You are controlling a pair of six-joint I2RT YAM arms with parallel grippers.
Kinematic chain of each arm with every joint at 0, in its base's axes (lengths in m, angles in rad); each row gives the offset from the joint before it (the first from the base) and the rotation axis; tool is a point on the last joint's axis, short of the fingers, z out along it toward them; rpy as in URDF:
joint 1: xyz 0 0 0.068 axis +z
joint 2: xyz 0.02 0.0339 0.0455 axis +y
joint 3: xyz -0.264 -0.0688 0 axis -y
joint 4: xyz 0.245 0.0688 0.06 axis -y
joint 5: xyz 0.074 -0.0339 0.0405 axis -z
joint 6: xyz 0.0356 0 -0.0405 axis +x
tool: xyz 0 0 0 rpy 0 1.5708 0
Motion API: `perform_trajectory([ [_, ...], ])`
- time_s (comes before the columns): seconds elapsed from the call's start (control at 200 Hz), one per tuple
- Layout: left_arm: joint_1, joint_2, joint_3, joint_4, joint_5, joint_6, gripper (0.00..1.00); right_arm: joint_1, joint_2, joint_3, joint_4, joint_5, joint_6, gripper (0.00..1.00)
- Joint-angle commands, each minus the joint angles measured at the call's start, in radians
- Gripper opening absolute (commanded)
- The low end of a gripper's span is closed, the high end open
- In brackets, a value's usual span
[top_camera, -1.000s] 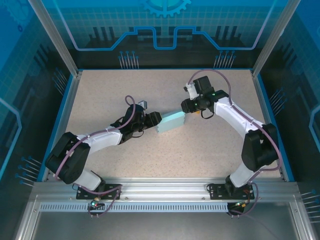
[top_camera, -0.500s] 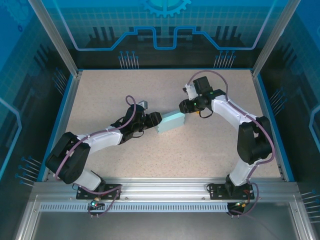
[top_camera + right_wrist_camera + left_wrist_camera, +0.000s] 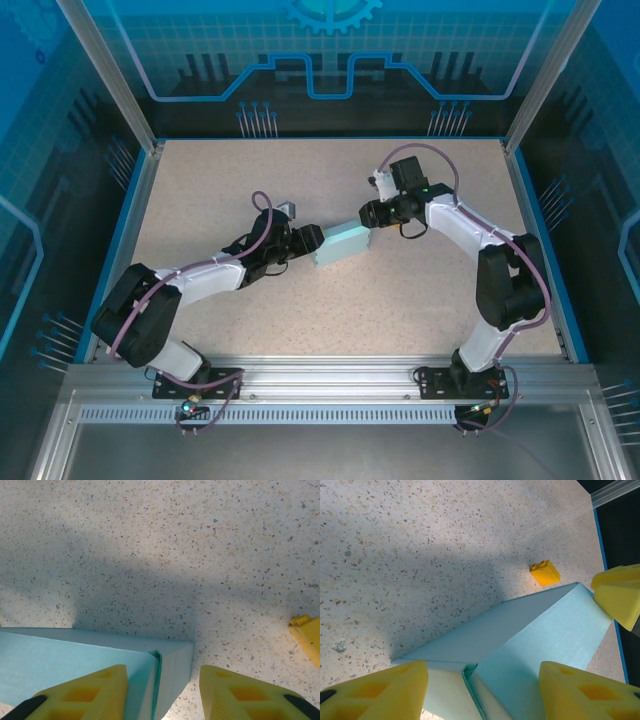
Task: Fold the paper box
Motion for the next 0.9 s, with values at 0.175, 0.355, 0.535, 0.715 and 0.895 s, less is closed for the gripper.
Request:
perform_trajectory([
  [0.175, -0.009, 0.038, -0.019, -0.109, -0.019, 0.027, 0.61, -0.011, -0.009, -0.081, -0.028, 0.011, 0.016, 0.43],
  [0.355, -0.009, 0.041, -0.024, -0.107, -0.02, 0.027, 0.6, -0.011, -0.013, -0.103, -0.019, 0.008, 0.02, 0.42],
  [0.535, -0.01, 0.048, -0.032, -0.101, -0.019, 0.024, 0.6, -0.012, -0.012, -0.118, -0.017, 0.009, 0.018, 0.42],
  [0.715, -0.009, 0.053, -0.041, -0.093, -0.019, 0.018, 0.59, -0.011, -0.012, -0.13, -0.014, 0.009, 0.017, 0.42],
  [0.895, -0.009, 0.057, -0.047, -0.089, -0.02, 0.018, 0.59, -0.012, -0.007, -0.147, -0.011, 0.011, 0.016, 0.43],
])
